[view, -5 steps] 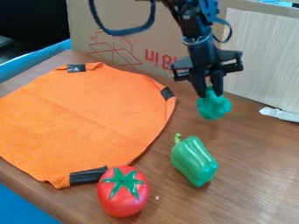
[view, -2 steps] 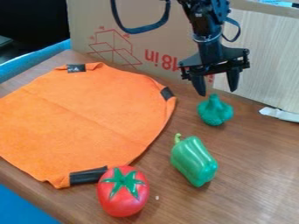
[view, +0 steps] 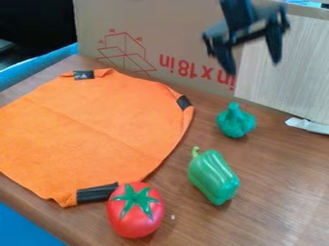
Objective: Put the green onion on the top right of the table
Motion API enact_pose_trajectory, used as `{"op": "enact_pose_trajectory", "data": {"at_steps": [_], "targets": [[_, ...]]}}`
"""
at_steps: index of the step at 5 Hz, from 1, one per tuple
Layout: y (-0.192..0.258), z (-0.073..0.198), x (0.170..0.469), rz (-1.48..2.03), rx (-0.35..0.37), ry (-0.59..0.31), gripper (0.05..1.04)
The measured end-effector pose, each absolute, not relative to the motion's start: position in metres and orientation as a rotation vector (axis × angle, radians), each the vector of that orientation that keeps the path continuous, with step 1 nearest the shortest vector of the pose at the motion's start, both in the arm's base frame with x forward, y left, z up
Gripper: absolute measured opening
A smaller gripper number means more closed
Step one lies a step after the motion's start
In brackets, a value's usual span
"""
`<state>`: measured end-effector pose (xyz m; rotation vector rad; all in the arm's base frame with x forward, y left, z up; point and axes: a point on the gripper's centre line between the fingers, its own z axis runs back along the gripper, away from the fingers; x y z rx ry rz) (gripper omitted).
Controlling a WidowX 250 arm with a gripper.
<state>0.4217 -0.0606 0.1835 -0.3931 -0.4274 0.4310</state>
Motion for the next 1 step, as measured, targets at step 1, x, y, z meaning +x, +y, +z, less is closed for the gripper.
{"op": "enact_pose_trajectory", "data": {"at_steps": [1], "targets": [[-0.0236, 0.2365, 0.3986, 0.444, -0.397, -0.459, 1.001]]}}
